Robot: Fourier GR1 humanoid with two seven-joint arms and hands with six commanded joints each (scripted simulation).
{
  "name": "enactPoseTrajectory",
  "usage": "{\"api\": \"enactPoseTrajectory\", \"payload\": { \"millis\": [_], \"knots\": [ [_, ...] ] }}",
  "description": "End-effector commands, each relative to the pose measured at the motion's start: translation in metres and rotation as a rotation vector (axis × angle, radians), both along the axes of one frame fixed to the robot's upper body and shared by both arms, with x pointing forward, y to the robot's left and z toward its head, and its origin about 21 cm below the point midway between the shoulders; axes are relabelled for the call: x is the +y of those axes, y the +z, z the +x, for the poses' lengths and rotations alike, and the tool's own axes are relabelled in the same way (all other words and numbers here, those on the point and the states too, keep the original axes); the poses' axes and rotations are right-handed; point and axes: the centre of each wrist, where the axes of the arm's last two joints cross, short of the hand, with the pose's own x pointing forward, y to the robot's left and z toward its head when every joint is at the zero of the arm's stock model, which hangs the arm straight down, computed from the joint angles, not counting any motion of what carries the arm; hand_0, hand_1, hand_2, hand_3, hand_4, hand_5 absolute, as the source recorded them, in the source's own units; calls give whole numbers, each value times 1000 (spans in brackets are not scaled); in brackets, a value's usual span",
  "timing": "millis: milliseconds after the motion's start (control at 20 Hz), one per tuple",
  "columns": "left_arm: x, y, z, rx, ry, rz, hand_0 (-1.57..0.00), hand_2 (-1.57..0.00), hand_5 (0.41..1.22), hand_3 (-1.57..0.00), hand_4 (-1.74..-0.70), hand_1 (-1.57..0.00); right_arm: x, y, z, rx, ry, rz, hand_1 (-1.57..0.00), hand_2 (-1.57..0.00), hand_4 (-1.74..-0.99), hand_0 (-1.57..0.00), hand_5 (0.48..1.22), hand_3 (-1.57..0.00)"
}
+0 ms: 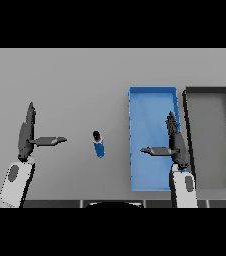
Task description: Pick up the blue pipe and place it into the blue bin.
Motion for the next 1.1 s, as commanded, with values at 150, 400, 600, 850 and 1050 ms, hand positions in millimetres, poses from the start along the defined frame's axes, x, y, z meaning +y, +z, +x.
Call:
{"api": "enactPoseTrajectory", "payload": {
  "millis": [150,400,600,850,1050],
  "knots": [
    [-5,1,6,-2,-2,-2,1,1,594,1,-967,1,-4,1,6,8,-3,-2,1,1,-1210,1,594,1],
    [17,10,9,18,-297,148,1,1,596,1,-970,1,-20,9,1,-92,122,-290,1,1,-1198,1,589,1],
    [23,10,8,25,-401,172,1,1,598,1,-967,1,-20,18,-6,-108,155,-354,1,1,-1191,1,587,1],
    [13,20,-10,11,-582,174,1,1,578,1,-984,1,-18,22,-5,-103,161,-341,1,1,-1194,1,579,1],
    [-9,21,-27,128,-701,222,1,1,512,1,-1018,1,-16,23,-1,-111,168,-320,1,1,-1225,1,580,1]
  ]
}}
